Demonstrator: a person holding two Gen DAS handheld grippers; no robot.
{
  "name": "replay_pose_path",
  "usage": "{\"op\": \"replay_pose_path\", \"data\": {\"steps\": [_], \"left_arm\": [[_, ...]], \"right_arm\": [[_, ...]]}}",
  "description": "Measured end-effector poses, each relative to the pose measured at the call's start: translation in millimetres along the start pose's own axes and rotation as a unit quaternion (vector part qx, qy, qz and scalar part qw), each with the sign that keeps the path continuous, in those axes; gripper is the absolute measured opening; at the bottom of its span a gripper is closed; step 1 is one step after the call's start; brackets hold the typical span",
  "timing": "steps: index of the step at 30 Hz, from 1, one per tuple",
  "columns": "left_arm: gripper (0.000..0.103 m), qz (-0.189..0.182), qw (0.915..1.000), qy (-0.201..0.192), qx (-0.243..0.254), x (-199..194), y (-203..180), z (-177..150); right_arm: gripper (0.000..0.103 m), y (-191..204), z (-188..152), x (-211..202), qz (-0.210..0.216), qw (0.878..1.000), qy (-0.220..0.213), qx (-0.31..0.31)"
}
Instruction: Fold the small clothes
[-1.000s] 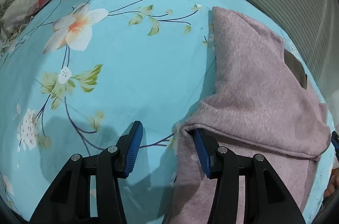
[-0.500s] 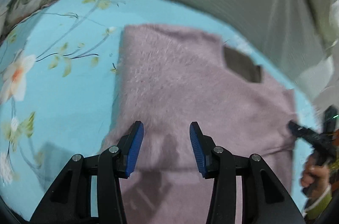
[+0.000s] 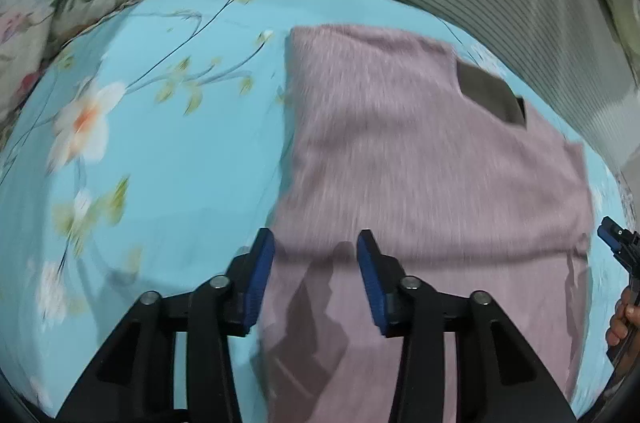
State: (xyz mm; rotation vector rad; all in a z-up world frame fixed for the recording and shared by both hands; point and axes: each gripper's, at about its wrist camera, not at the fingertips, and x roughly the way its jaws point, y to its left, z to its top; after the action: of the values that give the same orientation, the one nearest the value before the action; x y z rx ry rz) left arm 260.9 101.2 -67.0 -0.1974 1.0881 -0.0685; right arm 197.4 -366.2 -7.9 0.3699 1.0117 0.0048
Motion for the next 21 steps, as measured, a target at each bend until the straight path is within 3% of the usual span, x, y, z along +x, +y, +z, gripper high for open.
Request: {"op": "replay_pose_path", "data": {"steps": [4, 7, 15, 21], "left_arm": [[0.051, -0.004, 0.9996, 0.024, 0.012, -25, 11, -51], [0.069, -0.012, 0.9989, 0.044, 0.012, -42, 25, -91], [0.071, -0.064, 0.9910, 0.117, 0.010, -65, 57, -205], [0.075, -0.130, 0.9824, 0.131, 0.032, -87, 63, -253]], "right_arm": [[0.053, 2, -47, -28, 0.004, 0.999, 0.032, -0.033], [0.060, -4, -81, -43, 0.002, 0.998, 0.055, -0.033], [0.060, -43, -169, -85, -0.009, 0.994, 0.107, 0.010], [0.060, -45, -225, -101, 0.066, 0.985, 0.156, 0.017]]}}
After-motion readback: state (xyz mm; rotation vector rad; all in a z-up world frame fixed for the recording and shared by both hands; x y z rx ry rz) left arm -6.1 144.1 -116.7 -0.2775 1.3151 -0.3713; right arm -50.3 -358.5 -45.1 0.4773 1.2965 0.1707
